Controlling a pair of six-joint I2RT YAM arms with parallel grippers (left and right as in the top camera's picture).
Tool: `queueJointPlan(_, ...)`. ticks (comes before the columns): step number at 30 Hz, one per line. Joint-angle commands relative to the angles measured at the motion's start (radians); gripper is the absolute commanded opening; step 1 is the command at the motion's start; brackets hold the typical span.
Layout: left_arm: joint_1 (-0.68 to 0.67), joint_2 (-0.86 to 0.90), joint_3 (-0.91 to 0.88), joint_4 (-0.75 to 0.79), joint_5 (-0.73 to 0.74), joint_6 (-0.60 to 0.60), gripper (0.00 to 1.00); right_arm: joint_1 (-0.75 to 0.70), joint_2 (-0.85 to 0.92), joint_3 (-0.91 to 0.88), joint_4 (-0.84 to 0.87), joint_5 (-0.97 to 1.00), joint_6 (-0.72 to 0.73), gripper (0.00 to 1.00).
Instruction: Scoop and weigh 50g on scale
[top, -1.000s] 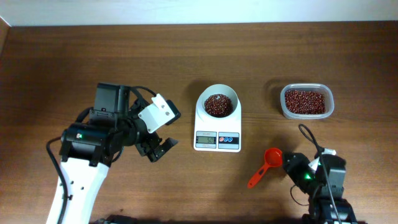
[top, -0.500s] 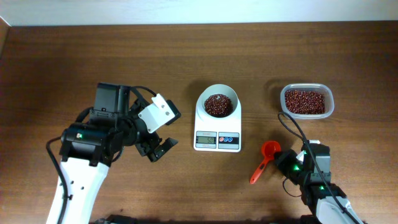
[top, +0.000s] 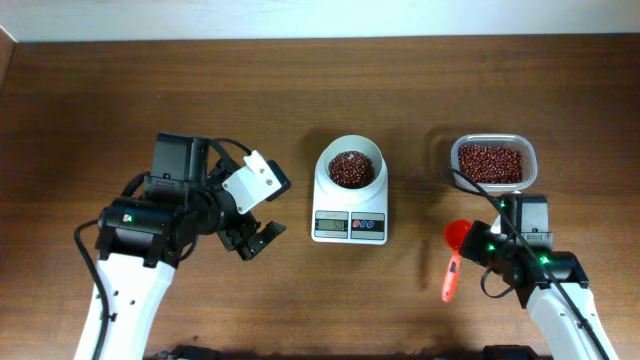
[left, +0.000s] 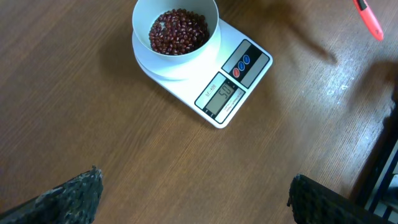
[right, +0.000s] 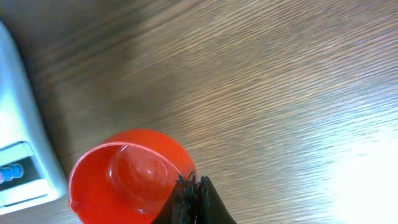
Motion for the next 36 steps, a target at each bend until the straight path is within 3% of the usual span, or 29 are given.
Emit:
queueJointPlan(1, 0.005, 0.002, 0.016, 0.002, 0.014, -0.009, 0.99, -0.005, 0.017, 0.017, -0.003, 0.146, -0.071, 0.04)
queueJointPlan(9, 0.005, 0.002, 0.016, 0.002, 0.014, -0.009, 0.99, -0.256, 0.129, 0.017, 0.059, 0.096, -0.071, 0.04)
queueJointPlan(17, 0.005, 0.002, 0.016, 0.002, 0.014, -0.009, 0.99, -0.264, 0.262, 0.017, 0.132, 0.094, -0.096, 0.05)
queueJointPlan(19, 0.005, 0.002, 0.016, 0.002, 0.014, -0.009, 0.99, -0.264, 0.262, 0.017, 0.133, 0.079, -0.096, 0.25)
queueJointPlan(20, 0.005, 0.002, 0.016, 0.002, 0.014, -0.009, 0.99, -0.264, 0.262, 0.017, 0.134, 0.076, -0.096, 0.27)
queueJointPlan(21, 0.005, 0.002, 0.016, 0.002, 0.014, -0.009, 0.99, -0.264, 0.262, 0.017, 0.134, 0.075, -0.096, 0.47)
queueJointPlan(24, 0.005, 0.002, 0.016, 0.002, 0.014, -0.009, 0.99, -0.264, 0.262, 0.017, 0.134, 0.061, -0.096, 0.62)
queueJointPlan(26, 0.005, 0.002, 0.016, 0.002, 0.014, -0.009, 0.99, -0.264, 0.262, 0.018, 0.133, 0.046, -0.093, 0.87)
queueJointPlan(29, 0.005, 0.002, 0.016, 0.002, 0.014, -0.009, 0.99, -0.264, 0.261, 0.020, 0.129, 0.019, -0.093, 0.97)
queueJointPlan(36, 0.005, 0.002, 0.016, 0.002, 0.014, -0.009, 0.99, -0.264, 0.259, 0.079, 0.013, -0.011, -0.093, 0.99)
